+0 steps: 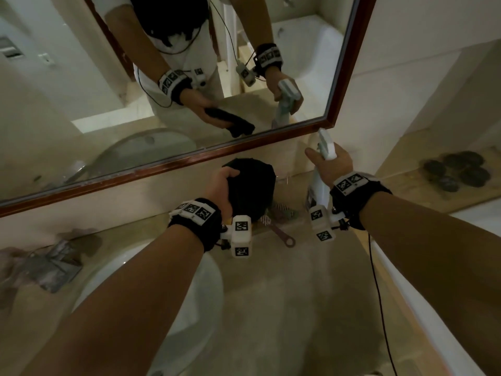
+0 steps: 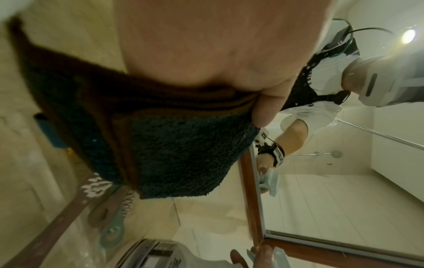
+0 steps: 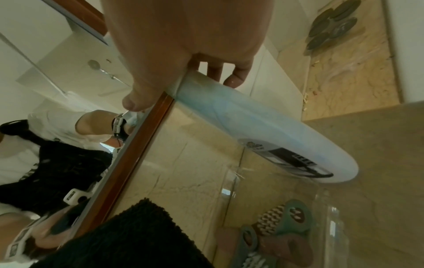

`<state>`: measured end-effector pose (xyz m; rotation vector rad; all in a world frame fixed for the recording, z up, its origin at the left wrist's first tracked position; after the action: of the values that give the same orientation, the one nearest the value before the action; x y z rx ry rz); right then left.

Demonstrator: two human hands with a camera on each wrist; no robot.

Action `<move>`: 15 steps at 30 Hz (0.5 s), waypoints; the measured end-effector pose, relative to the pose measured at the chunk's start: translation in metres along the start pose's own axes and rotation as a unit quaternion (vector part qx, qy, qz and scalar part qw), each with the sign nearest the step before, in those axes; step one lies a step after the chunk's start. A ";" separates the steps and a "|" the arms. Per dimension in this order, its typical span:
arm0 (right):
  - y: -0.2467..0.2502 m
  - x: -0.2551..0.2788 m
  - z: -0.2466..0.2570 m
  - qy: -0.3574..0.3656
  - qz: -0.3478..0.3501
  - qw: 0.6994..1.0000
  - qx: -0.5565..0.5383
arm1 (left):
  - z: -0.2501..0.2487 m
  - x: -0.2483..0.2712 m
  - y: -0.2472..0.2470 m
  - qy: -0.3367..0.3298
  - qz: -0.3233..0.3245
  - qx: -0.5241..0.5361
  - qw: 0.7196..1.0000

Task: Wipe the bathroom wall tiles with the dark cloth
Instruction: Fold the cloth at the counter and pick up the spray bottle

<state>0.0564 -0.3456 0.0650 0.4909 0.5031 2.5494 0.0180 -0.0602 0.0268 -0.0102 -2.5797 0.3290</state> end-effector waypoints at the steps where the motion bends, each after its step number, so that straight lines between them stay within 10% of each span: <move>1: -0.001 -0.002 -0.002 -0.001 -0.002 1.000 -0.007 | 0.001 0.000 0.000 0.000 0.000 0.001 1.000; 15: -0.003 -0.003 -0.012 0.038 -0.025 0.998 -0.045 | 0.007 -0.004 0.006 0.012 -0.001 0.002 1.000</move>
<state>0.0553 -0.3480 0.0524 0.3471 0.4208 2.5365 0.0179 -0.0566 0.0174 -0.0092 -2.5559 0.3317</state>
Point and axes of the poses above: each hand's wrist, its own x-axis away from the middle knuckle, its own y-axis out of the back of the hand, z = x × y, the point moved 10 cm from there along -x, towards the middle knuckle, and after that the axes turned 14 degrees about -y, right-handed, at the moved point
